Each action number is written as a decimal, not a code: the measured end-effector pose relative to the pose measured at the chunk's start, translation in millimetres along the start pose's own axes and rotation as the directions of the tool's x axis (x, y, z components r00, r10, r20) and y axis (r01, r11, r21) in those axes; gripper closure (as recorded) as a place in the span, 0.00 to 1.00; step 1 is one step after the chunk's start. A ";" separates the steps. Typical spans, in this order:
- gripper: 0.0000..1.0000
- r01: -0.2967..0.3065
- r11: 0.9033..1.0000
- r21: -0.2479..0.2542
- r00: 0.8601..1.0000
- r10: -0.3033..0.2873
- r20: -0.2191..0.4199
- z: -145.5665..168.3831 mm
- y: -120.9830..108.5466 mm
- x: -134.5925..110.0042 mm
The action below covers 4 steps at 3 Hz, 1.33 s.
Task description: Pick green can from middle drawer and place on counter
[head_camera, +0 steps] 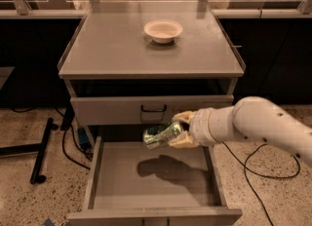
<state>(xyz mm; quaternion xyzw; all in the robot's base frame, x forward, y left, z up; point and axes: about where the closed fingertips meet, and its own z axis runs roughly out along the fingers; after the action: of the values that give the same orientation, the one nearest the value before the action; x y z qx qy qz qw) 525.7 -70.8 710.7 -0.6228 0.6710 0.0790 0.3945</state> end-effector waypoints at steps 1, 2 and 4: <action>1.00 0.075 0.995 0.070 0.996 -0.071 -0.062 -77.6 -39.5 -47.0; 1.00 0.076 0.995 0.070 0.995 -0.072 -0.062 -77.6 -39.7 -47.2; 1.00 0.229 0.966 0.119 0.969 -0.216 -0.117 -99.4 -92.8 -66.2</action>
Offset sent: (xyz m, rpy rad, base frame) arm -0.0006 -0.0163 0.0663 -0.0524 -0.0587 -0.0215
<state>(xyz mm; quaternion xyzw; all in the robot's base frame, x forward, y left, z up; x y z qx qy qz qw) 560.4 -98.6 855.2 -0.6701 0.6199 -0.0424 0.4060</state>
